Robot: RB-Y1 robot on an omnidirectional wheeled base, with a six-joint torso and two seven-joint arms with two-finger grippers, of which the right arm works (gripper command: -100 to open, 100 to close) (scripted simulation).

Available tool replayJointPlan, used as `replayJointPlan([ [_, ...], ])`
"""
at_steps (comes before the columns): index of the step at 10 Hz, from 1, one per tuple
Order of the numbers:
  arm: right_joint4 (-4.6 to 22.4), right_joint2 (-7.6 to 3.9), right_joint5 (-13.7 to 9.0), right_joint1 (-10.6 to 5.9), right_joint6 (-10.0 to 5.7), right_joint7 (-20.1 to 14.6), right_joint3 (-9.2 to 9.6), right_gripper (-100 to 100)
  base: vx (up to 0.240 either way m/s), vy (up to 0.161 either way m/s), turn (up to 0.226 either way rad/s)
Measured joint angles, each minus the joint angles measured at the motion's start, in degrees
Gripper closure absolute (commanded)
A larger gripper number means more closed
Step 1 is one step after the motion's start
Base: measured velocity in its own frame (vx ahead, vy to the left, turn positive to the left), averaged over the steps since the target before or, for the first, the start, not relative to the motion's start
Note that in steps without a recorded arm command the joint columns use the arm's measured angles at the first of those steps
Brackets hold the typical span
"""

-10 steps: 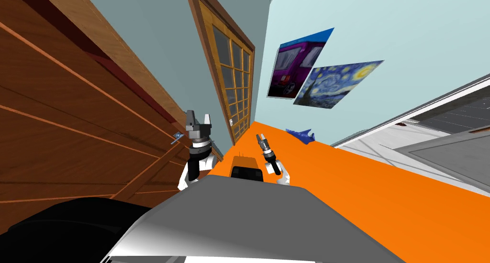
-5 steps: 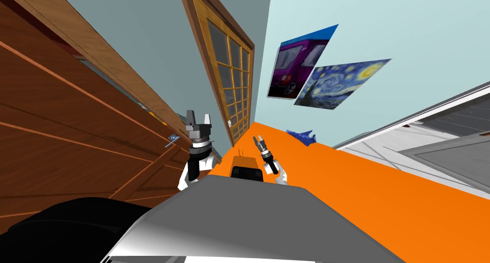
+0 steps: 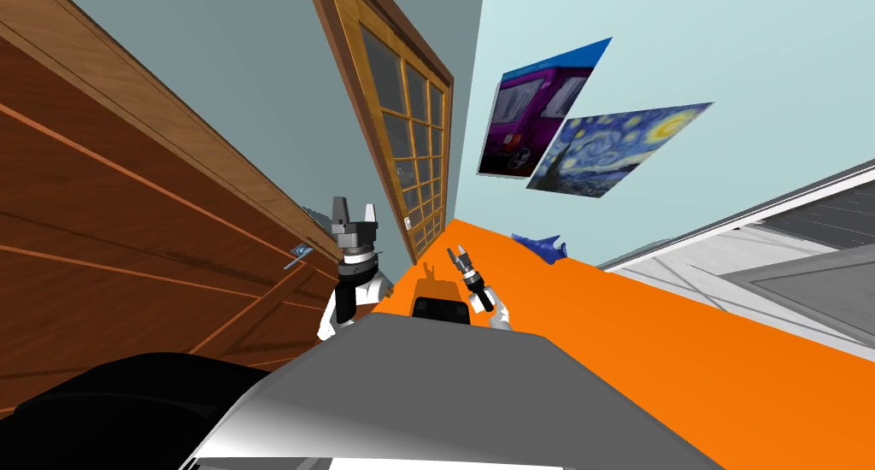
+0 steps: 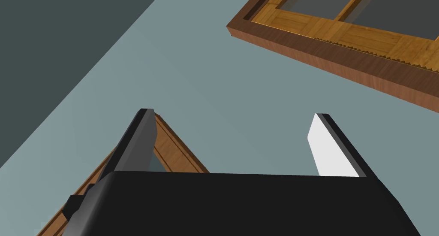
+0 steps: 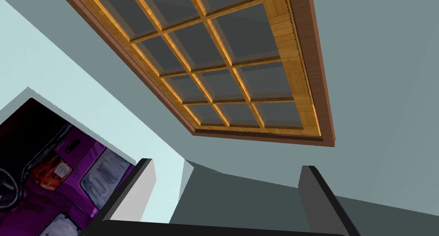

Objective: Pull the door open

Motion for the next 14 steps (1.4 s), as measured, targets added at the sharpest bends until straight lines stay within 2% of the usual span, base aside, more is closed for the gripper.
replayJointPlan([
  [4, 5.85, 0.57, 1.29, -2.1, -1.3, 3.87, 1.25, -100, 0.103, -0.018, 0.012],
  [7, 8.56, 0.74, 2.37, -3.11, -1.3, 6.33, 2.43, -100, 0.086, -0.01, 0.014],
  [14, 17.45, 1.87, 4.49, -6.24, -3.2, 12.53, 4.51, -100, 0.099, -0.012, 0.017],
])
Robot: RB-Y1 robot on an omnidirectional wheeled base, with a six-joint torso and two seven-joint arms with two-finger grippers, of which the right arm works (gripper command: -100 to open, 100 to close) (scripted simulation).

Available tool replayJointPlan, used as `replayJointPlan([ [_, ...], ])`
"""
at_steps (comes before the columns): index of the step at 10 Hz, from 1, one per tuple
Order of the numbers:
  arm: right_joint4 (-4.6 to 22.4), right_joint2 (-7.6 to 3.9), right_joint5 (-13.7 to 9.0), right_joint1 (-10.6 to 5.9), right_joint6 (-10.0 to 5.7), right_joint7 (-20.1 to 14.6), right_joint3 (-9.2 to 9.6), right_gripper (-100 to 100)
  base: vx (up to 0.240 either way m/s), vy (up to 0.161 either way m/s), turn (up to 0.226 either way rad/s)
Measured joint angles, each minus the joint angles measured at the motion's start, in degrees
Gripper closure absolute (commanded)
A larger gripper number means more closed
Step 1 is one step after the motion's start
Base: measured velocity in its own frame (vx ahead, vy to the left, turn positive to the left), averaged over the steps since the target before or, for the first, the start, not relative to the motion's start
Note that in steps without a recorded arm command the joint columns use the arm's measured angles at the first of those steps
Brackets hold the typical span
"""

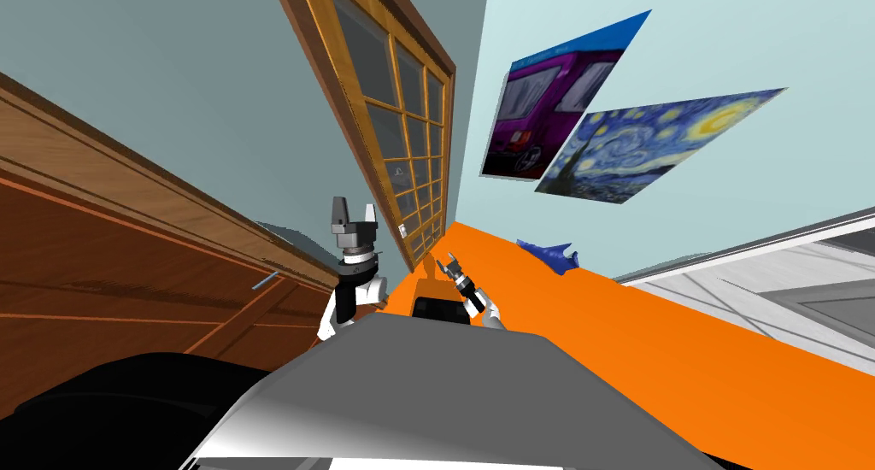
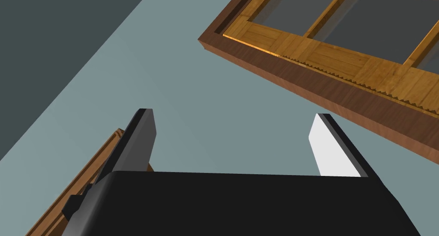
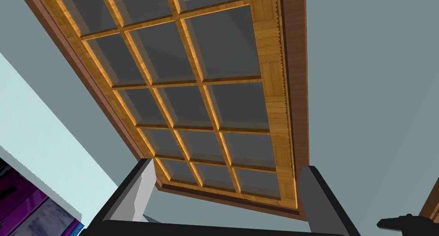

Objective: Pull the door open

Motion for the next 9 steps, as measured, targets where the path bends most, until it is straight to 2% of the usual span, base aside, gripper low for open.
replayJointPlan([
  [4, 4.98, 0.92, 1.44, -1.54, -0.93, 3.91, 1.47, -100, 0.127, 0.016, 0.024],
  [6, 7.86, 1.46, 1.91, -2.85, -1.46, 5.52, 1.87, -100, 0.126, 0.023, 0.029],
  [8, 9.31, 1.68, 2.73, -3.32, -1.45, 7.03, 2.79, -100, 0.135, 0.034, 0.03],
  [9, 10.86, 2.14, 2.96, -3.76, -1.84, 8.01, 2.98, -100, 0.111, 0.028, 0.024],
])
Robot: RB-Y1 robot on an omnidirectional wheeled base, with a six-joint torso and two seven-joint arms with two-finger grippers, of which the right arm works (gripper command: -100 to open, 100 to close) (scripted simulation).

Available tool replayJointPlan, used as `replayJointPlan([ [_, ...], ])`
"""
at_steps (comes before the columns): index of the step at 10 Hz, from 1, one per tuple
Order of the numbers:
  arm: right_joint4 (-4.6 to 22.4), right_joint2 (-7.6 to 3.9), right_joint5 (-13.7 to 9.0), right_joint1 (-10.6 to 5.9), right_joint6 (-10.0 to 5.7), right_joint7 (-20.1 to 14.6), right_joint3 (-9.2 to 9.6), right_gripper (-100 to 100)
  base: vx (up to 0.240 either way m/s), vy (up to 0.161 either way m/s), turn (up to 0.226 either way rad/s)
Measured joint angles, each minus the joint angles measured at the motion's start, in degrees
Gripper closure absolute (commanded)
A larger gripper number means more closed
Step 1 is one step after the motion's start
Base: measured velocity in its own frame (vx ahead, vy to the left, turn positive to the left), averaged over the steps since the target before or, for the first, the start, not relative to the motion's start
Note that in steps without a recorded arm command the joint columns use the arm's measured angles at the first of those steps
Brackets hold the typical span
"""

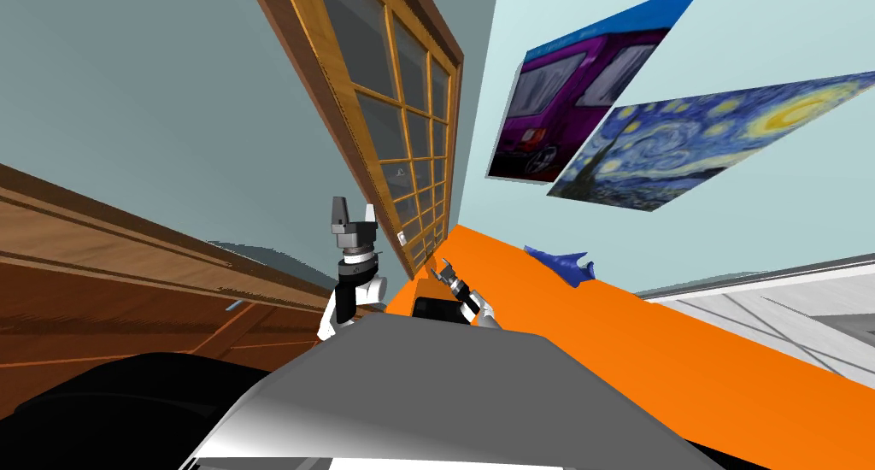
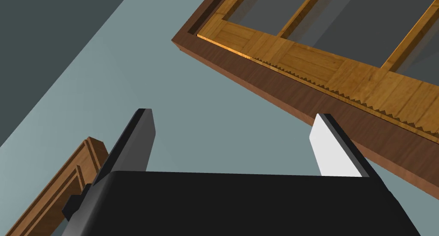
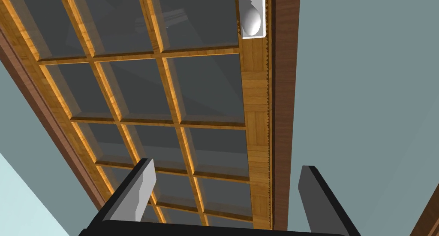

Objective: Pull the door open

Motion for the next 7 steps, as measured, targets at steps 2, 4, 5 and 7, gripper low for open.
replayJointPlan([
  [2, 1.65, 0.33, 0.49, -0.72, -0.26, 1.24, 0.49, -100, 0.104, 0.034, 0.034],
  [4, 4.22, 1.04, 1.18, -1.4, -0.9, 3.19, 1.18, -100, 0.167, 0.082, 0.05],
  [5, 5.27, 1.48, 1.46, -1.9, -0.93, 3.97, 1.46, -100, 0.165, 0.097, 0.042],
  [7, 7.39, 2.27, 2.09, -2.7, -1.27, 5.64, 2.09, -100, 0.213, 0.095, 0.065],
])
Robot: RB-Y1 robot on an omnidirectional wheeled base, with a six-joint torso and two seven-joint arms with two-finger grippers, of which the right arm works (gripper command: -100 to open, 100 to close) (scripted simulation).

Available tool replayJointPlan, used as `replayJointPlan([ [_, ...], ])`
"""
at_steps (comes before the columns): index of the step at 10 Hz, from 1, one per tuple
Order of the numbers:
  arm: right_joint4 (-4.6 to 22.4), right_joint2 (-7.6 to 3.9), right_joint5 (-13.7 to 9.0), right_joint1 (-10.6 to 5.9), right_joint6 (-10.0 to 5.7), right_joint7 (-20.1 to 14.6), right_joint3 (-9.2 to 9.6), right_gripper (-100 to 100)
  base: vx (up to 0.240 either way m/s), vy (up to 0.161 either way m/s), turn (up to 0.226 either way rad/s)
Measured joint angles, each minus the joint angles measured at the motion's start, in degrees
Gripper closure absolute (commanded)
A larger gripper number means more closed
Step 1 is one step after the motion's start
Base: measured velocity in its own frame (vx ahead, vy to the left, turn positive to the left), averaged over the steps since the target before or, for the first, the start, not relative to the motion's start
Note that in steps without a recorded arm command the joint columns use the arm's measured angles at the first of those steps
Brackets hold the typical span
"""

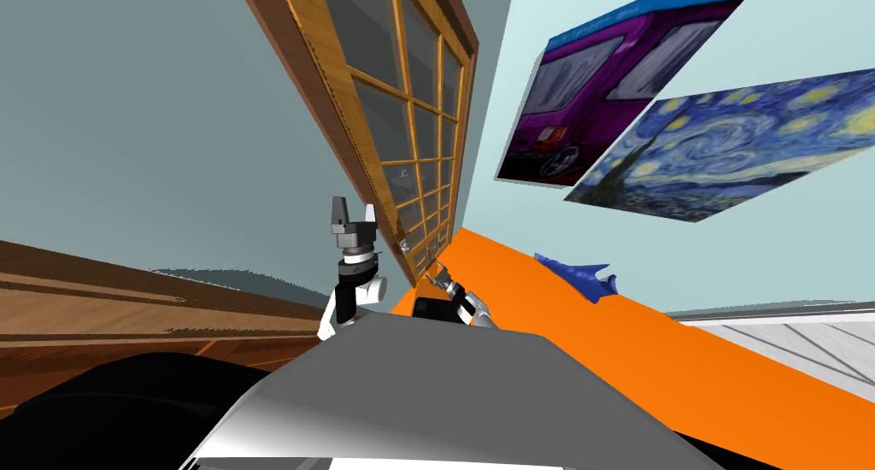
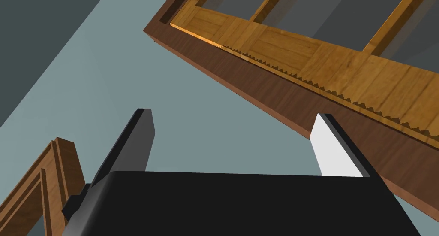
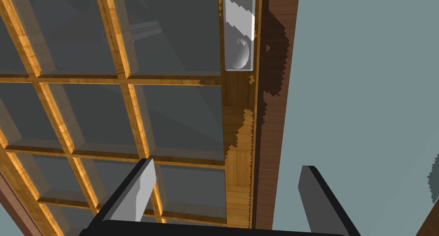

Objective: Pull the door open

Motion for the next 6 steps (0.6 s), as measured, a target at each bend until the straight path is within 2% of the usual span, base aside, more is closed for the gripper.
replayJointPlan([
  [3, 3.84, 1.29, 0.61, -1.53, -0.82, 2.26, 0.52, -100, 0.199, 0.135, 0.067],
  [4, 3.81, 1.33, 0.85, -1.46, -0.79, 2.52, 0.81, -100, 0.162, 0.144, 0.065],
  [5, 4.2, 1.64, 1.01, -1.62, -0.71, 2.83, 0.98, -100, 0.111, 0.127, 0.049],
  [6, 4.74, 1.9, 1.09, -1.8, -0.82, 3.2, 1.05, -100, 0.031, 0.042, -0.019],
])
